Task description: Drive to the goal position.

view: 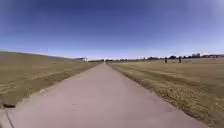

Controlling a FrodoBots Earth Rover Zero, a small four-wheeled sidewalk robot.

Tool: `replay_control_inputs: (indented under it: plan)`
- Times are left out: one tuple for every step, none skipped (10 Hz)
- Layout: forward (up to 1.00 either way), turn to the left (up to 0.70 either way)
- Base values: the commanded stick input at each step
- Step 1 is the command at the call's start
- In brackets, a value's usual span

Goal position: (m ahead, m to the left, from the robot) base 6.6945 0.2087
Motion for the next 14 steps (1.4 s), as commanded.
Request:
replay_control_inputs:
  plan:
    - [1.0,0.0]
    - [1.0,0.0]
    - [1.0,0.0]
    - [1.0,0.0]
    - [1.0,0.0]
    - [1.0,0.0]
    - [1.0,0.0]
    - [1.0,0.0]
    - [1.0,0.0]
    - [1.0,0.0]
    - [1.0,0.0]
    - [1.0,0.0]
    - [1.0,0.0]
    - [1.0,0.0]
